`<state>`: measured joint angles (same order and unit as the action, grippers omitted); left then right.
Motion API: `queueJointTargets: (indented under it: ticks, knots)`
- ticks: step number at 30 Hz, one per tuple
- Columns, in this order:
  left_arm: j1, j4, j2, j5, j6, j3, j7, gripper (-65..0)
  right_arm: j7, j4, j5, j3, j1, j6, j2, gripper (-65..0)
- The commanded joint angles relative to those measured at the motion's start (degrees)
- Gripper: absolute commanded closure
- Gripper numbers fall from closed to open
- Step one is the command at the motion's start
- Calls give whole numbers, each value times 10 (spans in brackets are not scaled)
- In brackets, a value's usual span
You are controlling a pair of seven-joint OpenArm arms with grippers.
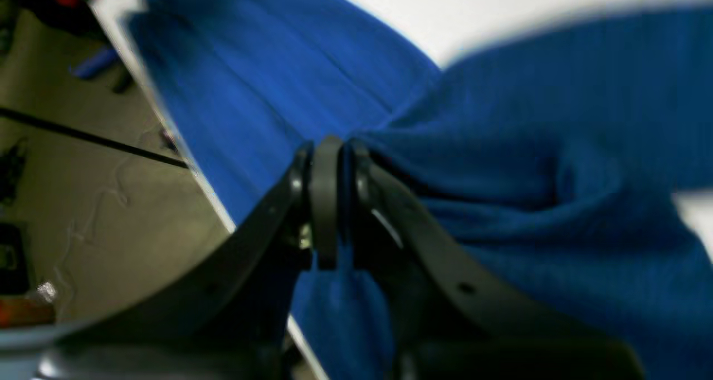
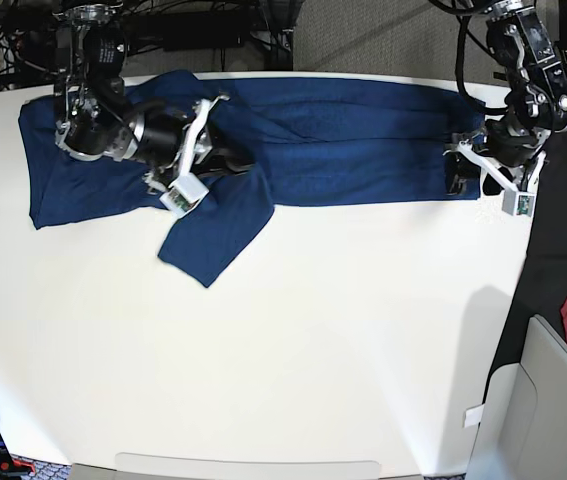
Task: Fold the T-shirt properly
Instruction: 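Grasp the sleeve with the right gripper and fold it onto the shirt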
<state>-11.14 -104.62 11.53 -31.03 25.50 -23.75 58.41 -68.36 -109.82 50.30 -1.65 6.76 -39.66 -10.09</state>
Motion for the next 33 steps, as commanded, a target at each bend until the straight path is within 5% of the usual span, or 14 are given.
queueJointTargets:
  ticks: [1,7,15,24,28,33]
  knots:
    - [-6,-10,7,-8,1,-3,-11,-393,7,-9,12,-8,-1,-3,1,-8]
    - [-16,-11,8,-8,1,-3,-15,-393,-17,-7,12,-71,-4,-3,-4,-25]
    - [-16,-12,7,-8,1,-3,-11,-393,-41,-10,12,-61,-14,-3,-30,-283]
    - [-17,-12,7,-8,1,-3,-11,-393,-31,5,11,143,-70,-3,-38,-292]
    - [-17,-20,0,-8,1,-3,-11,-393,-5,78,-50,147,-131,-3,-55,-292]
    - [-23,-29,0,-8,2,-3,-11,-393,-5,161,-118,123,-192,-3,-37,-292]
